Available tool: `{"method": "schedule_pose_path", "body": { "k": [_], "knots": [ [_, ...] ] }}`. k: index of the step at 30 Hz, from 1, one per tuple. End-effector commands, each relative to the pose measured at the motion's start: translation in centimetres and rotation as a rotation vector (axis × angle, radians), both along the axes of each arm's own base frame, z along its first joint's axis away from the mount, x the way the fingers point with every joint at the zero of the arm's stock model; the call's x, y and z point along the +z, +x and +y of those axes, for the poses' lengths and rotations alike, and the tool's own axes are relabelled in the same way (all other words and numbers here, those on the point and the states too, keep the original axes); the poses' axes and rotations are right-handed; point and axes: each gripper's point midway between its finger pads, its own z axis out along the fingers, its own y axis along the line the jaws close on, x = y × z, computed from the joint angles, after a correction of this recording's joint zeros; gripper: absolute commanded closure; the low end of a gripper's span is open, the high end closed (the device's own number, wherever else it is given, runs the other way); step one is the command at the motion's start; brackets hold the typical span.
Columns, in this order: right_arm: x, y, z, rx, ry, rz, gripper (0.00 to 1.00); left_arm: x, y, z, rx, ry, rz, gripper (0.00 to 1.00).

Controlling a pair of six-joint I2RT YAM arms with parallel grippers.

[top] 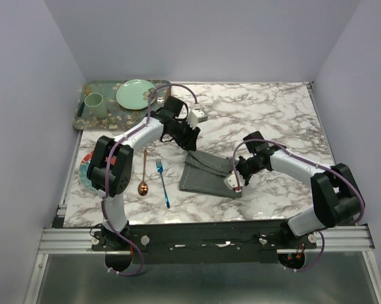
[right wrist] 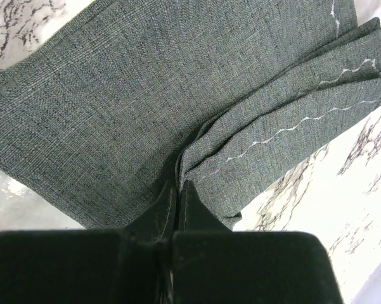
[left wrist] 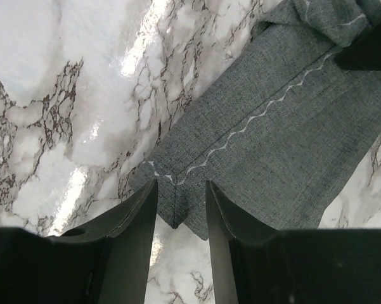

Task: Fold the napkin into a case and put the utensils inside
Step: Fold the lower triangle-folded napkin at the center of the board, then smooth out the 2/3-rectangle-folded napkin at the center of the board.

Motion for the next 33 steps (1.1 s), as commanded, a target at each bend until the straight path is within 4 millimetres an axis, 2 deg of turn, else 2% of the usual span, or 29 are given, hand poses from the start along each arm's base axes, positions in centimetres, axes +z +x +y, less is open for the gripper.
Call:
{"method": "schedule_pose_path", "body": {
  "k": [1,3,6,8,9,10,13,16,17,21,23,27,30,31,32,33],
  "knots": [
    [0.6,-0.6,0.0,0.015,0.015,-0.029,0.99,-3.4,-1.5,0.9,-0.015,0.101,0.067,0.56],
    [0.6,-0.8,0.0,0.013,0.023,-0.03,0.99,-4.2,-2.0,0.8,-0.017,0.118,0.088,0.57],
    [0.7,-0.9,-0.1,0.002,0.033,-0.037,0.89,-5.4,-2.5,0.7,-0.012,0.143,0.12,0.57],
    [1.2,-0.9,-0.1,-0.021,0.049,-0.038,0.76,-6.3,-2.8,0.9,-0.009,0.162,0.14,0.59],
    [1.3,-0.9,-0.1,-0.029,0.051,-0.039,0.67,-6.7,-3.0,1.0,0.0,0.172,0.156,0.6],
    [1.8,-0.8,-0.2,-0.039,0.056,-0.05,0.48,-6.7,-3.2,0.9,-0.003,0.17,0.165,0.6],
    [3.1,-0.4,-0.3,-0.126,0.077,-0.033,0.39,-7.3,-3.7,1.1,0.008,0.175,0.191,0.6],
    [4.9,-0.5,-0.7,-0.266,0.112,0.02,0.39,-7.3,-3.8,1.2,0.02,0.173,0.196,0.61],
    [6.0,-0.7,-0.9,-0.356,0.134,0.068,0.39,-7.2,-3.9,1.1,0.022,0.167,0.198,0.61],
    [7.9,-0.9,-1.7,-0.627,0.178,0.226,0.42,-7.0,-4.0,1.1,0.033,0.156,0.195,0.61],
    [8.1,-1.3,-2.0,-0.78,0.201,0.343,0.46,-7.0,-4.0,1.0,0.04,0.152,0.197,0.61],
    [8.6,-1.8,-1.9,-0.954,0.235,0.51,0.49,-7.0,-4.1,0.9,0.043,0.141,0.203,0.61],
    [8.2,-0.5,-1.7,-1.152,0.258,0.637,0.52,-7.0,-4.2,0.9,0.041,0.14,0.203,0.61],
    [9.0,0.9,-2.0,-1.207,0.294,0.657,0.52,-7.0,-4.2,0.9,0.041,0.138,0.203,0.61],
    [8.0,1.4,-1.9,-1.292,0.276,0.738,0.53,-7.0,-4.2,0.9,0.04,0.141,0.203,0.61],
    [8.2,2.2,-2.1,-1.336,0.285,0.758,0.54,-7.0,-4.2,0.9,0.04,0.141,0.203,0.61]
  ]
}}
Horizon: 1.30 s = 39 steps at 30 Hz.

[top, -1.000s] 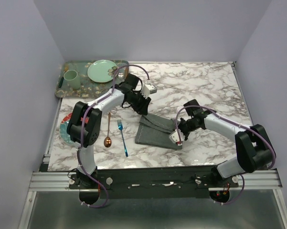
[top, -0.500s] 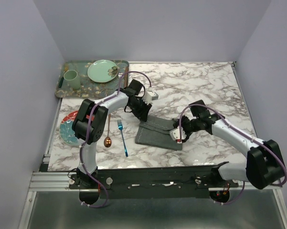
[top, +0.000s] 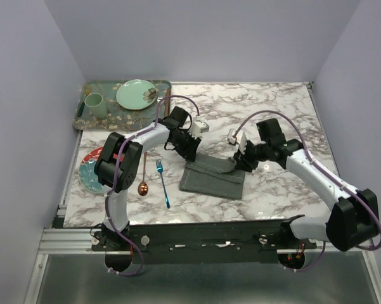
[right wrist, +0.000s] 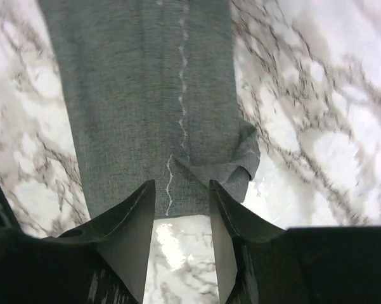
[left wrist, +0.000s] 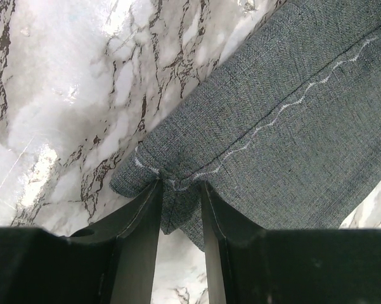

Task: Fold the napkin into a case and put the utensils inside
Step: Smooth out the 2/3-rectangle-folded napkin at the center of the board.

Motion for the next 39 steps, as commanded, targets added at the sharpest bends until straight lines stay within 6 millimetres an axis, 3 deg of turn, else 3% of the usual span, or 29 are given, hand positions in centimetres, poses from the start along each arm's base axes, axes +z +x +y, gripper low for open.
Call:
{"method": "schedule_pose_path", "body": {
  "k": [1,5,7,10,15,25,28,29,32,34,35,38,39],
  "knots": [
    [0.0,3.5,-0.8,-0.404,0.082,0.283,0.55,-1.1,-1.7,0.6,0.001,0.032,0.061,0.61],
    [0.1,6.0,-0.4,-0.499,0.077,0.356,0.54,-1.1,-1.5,0.6,0.0,0.033,0.058,0.61],
    [-0.7,6.4,-0.1,-0.507,0.068,0.402,0.52,-1.0,-1.4,0.5,0.002,0.032,0.055,0.61],
    [-1.9,6.2,-0.2,-0.526,0.019,0.483,0.48,-1.0,-1.3,0.5,0.007,0.034,0.053,0.61],
    [-3.4,3.9,-1.2,-0.517,-0.074,0.577,0.47,-0.8,-1.3,0.5,0.011,0.029,0.052,0.61],
    [-4.6,0.5,-0.5,-0.443,-0.143,0.659,0.75,-0.6,-2.1,1.1,0.011,0.031,0.058,0.6],
    [-5.4,0.0,-0.9,-0.44,-0.187,0.649,0.87,-0.8,-2.3,1.4,0.016,0.038,0.063,0.6],
    [-5.5,-0.2,-1.1,-0.438,-0.198,0.654,0.96,-0.9,-2.3,1.5,0.016,0.038,0.063,0.6],
    [-5.6,-0.8,-1.3,-0.441,-0.215,0.678,0.99,-1.0,-2.3,1.6,0.019,0.039,0.066,0.61],
    [-4.5,-0.3,-0.9,-0.453,-0.185,0.658,0.93,-1.0,-2.1,1.5,0.018,0.035,0.061,0.6],
    [-3.8,0.3,-0.6,-0.475,-0.164,0.644,0.79,-1.2,-2.1,1.4,0.017,0.036,0.064,0.61],
    [-1.6,2.8,0.0,-0.514,-0.115,0.574,0.56,-1.1,-2.0,1.4,0.02,0.035,0.062,0.6],
    [-1.2,3.4,0.1,-0.543,-0.107,0.57,0.52,-1.1,-1.9,1.3,0.017,0.033,0.057,0.6]
  ]
}}
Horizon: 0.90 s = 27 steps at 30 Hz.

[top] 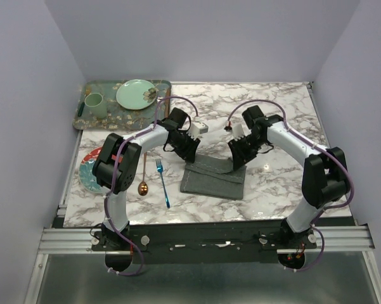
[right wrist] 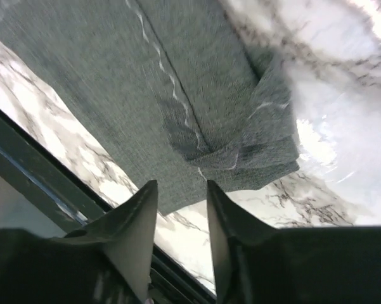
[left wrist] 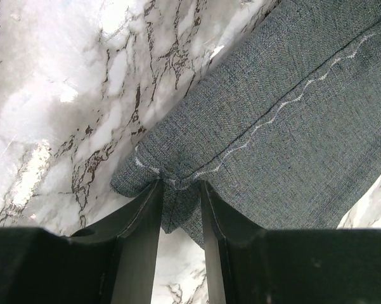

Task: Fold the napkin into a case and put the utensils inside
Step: Smooth out the 2/3-rectangle-folded napkin at the center of the board.

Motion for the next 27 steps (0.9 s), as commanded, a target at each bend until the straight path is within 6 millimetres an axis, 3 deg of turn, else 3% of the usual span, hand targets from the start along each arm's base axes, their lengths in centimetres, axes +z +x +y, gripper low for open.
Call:
{"method": "schedule_pose_path", "body": {
  "k": [1,5,13,16,23,27],
  "knots": [
    [3.2,4.0,0.3,-0.113,-0.024,-0.117,0.52,-1.2,-1.4,1.0,0.007,0.036,0.056,0.61],
    [2.6,6.5,-0.6,-0.174,-0.101,-0.166,0.41,-1.1,-1.3,1.0,0.006,0.037,0.053,0.61],
    [-0.7,7.0,-0.4,-0.176,-0.149,-0.067,0.41,-1.4,-1.3,1.1,0.012,0.043,0.057,0.6],
    [-1.4,6.2,-1.1,-0.158,-0.181,-0.041,0.48,-1.5,-1.4,1.3,0.011,0.05,0.055,0.61],
    [0.4,4.2,-1.1,-0.105,-0.136,-0.052,0.95,-1.7,-1.8,1.5,0.021,0.054,0.069,0.61],
    [-0.1,2.9,-1.3,-0.066,-0.142,-0.033,0.99,-1.6,-2.1,1.3,0.035,0.045,0.083,0.61]
  ]
}}
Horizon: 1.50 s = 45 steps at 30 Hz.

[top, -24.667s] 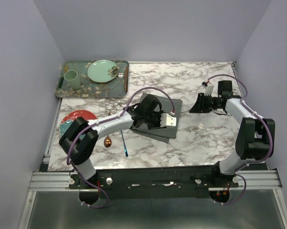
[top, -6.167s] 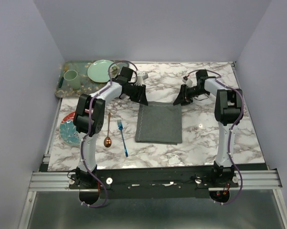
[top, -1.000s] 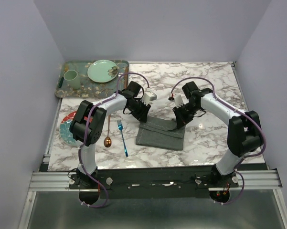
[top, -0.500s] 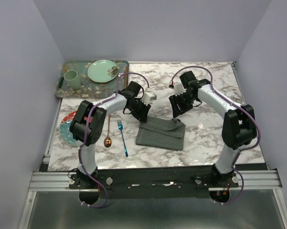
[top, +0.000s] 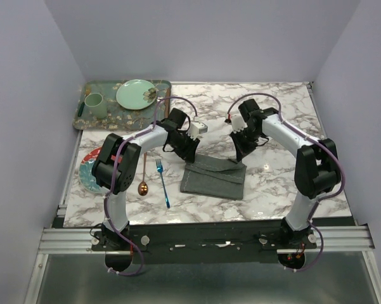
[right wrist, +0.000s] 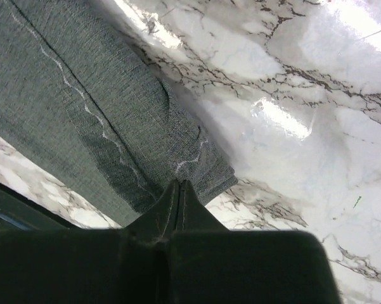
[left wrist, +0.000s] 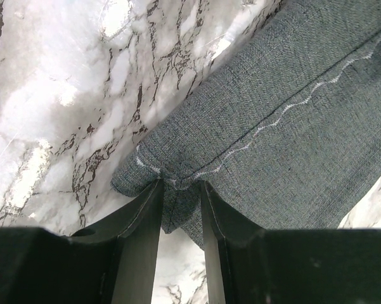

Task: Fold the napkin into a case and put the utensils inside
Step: Smooth out the 2/3-rectangle-folded napkin at the center of the board.

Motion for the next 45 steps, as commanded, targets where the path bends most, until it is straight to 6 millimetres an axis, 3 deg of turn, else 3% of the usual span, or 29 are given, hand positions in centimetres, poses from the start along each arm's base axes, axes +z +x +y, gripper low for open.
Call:
{"method": "schedule_pose_path", "body": {
  "k": [1,8,11,12,17,22,25,28,31,32,34,35,37,41,45],
  "knots": [
    [0.5,-2.2,-0.4,0.054,0.0,0.02,0.99,-1.5,-2.2,1.3,0.027,0.049,0.088,0.61],
    [-2.1,-4.3,0.2,0.168,-0.068,-0.011,0.99,-0.7,-2.4,1.8,0.066,0.018,0.102,0.6],
    [-3.4,-4.8,0.6,0.187,-0.084,0.002,0.99,1.7,-1.7,1.9,0.113,-0.112,0.106,0.52],
    [-3.6,-4.8,0.7,0.187,-0.088,0.002,0.99,3.3,-1.5,1.7,0.109,-0.168,0.089,0.47],
    [-5.5,-4.4,0.3,0.191,-0.132,-0.014,0.99,7.2,1.1,1.3,0.106,-0.269,0.021,0.37],
    [-6.3,-1.0,0.1,0.22,-0.188,-0.121,0.99,5.7,3.0,1.3,0.141,-0.23,0.06,0.36],
    [-5.8,1.3,0.9,0.24,-0.194,-0.183,0.99,5.6,3.6,1.5,0.161,-0.233,0.056,0.37],
    [-4.5,2.2,1.3,0.248,-0.179,-0.226,0.99,5.9,3.8,1.7,0.156,-0.234,0.014,0.38],
    [-3.2,1.8,1.4,0.25,-0.155,-0.237,0.99,6.5,3.1,1.9,0.111,-0.257,-0.05,0.39],
    [-2.4,1.6,1.6,0.252,-0.135,-0.248,0.96,5.6,2.2,2.2,0.093,-0.25,-0.056,0.39],
    [-2.1,1.2,1.6,0.253,-0.124,-0.242,0.93,7.4,2.3,2.3,-0.002,-0.281,-0.242,0.4],
    [-2.3,0.8,1.6,0.251,-0.122,-0.221,0.91,6.1,1.1,2.9,-0.027,-0.268,-0.263,0.4],
    [-2.5,0.6,1.7,0.247,-0.118,-0.203,0.9,7.5,1.4,3.2,-0.091,-0.246,-0.447,0.39],
    [-2.9,0.1,2.0,0.24,-0.1,-0.171,0.85,6.8,0.3,2.7,-0.378,-0.106,-0.726,0.39],
    [-2.5,0.3,2.5,0.231,-0.083,-0.165,0.8,5.2,-1.8,1.2,-0.623,-0.027,-0.802,0.34]
  ]
}}
